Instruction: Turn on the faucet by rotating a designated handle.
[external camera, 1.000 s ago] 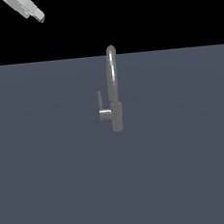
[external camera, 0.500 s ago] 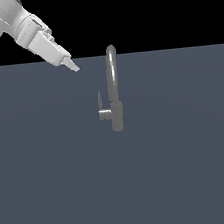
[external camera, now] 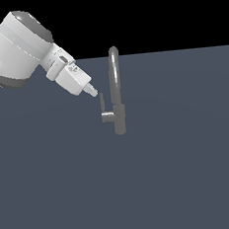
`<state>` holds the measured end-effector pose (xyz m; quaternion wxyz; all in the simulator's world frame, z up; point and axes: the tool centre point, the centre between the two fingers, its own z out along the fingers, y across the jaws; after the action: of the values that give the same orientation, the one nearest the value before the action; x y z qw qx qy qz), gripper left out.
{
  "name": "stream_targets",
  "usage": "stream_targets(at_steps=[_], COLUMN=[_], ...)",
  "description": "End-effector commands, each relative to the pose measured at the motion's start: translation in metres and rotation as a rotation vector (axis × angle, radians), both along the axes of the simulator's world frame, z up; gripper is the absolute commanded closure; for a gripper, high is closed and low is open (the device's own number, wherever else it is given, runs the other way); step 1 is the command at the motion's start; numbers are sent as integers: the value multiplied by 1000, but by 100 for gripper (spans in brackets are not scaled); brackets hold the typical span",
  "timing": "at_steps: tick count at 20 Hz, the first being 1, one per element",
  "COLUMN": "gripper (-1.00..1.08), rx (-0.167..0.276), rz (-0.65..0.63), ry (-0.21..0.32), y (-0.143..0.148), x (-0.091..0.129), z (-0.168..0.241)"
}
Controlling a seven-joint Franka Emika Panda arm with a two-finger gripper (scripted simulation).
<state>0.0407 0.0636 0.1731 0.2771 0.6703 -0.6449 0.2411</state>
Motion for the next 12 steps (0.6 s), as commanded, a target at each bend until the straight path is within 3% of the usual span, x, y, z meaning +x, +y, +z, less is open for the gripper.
stream_targets(at_steps=[1,7,12], gripper=[108,108,108], rx=[4,5,-25], rz=[-16,-21,-49], ry=[1,2,-8], y=[-4,-6,-22], x=[1,1,-1], z=[-10,-13,-13])
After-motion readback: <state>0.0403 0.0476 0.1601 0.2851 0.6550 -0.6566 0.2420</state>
